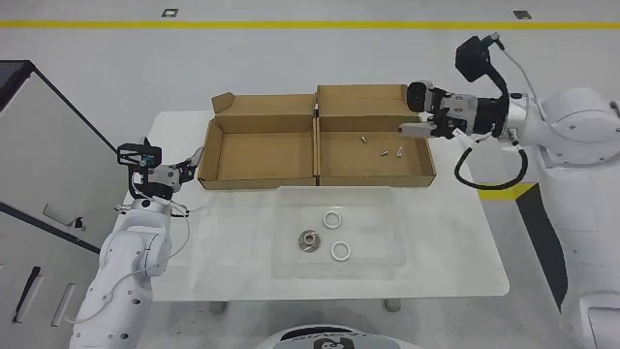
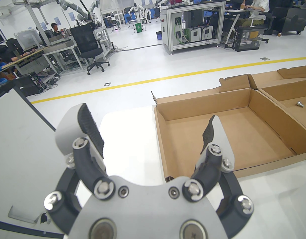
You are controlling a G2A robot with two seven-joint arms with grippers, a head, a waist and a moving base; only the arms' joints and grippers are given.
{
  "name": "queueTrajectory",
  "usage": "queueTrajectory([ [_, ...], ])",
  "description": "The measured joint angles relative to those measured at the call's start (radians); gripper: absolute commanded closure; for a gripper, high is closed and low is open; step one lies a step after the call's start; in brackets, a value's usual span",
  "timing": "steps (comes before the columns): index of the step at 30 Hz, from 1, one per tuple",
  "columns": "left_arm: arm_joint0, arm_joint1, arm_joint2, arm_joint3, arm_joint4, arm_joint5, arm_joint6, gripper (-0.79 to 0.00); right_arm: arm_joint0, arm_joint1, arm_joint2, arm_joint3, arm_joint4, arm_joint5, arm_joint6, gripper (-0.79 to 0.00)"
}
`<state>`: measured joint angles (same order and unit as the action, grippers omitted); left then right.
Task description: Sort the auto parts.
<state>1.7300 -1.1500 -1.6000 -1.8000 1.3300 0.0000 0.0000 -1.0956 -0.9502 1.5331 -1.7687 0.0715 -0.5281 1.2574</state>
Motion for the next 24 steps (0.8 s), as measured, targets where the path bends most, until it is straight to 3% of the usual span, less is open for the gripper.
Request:
queueTrajectory([
  [9,0.0,0.0,0.0,0.0,0.0,0.0,0.0,-0.785,-0.22,0.05,0.291,-0.057,0.291,0.055,0.09,-0.785],
  [13,0.0,0.0,0.0,0.0,0.0,0.0,0.0,-0.785,-0.303,0.065,0.37,-0.07,0.381,0.055,0.089,-0.785],
  [24,0.0,0.0,0.0,0.0,0.0,0.0,0.0,-0.785,-0.325,0.07,0.388,-0.076,0.411,0.049,0.083,-0.785],
])
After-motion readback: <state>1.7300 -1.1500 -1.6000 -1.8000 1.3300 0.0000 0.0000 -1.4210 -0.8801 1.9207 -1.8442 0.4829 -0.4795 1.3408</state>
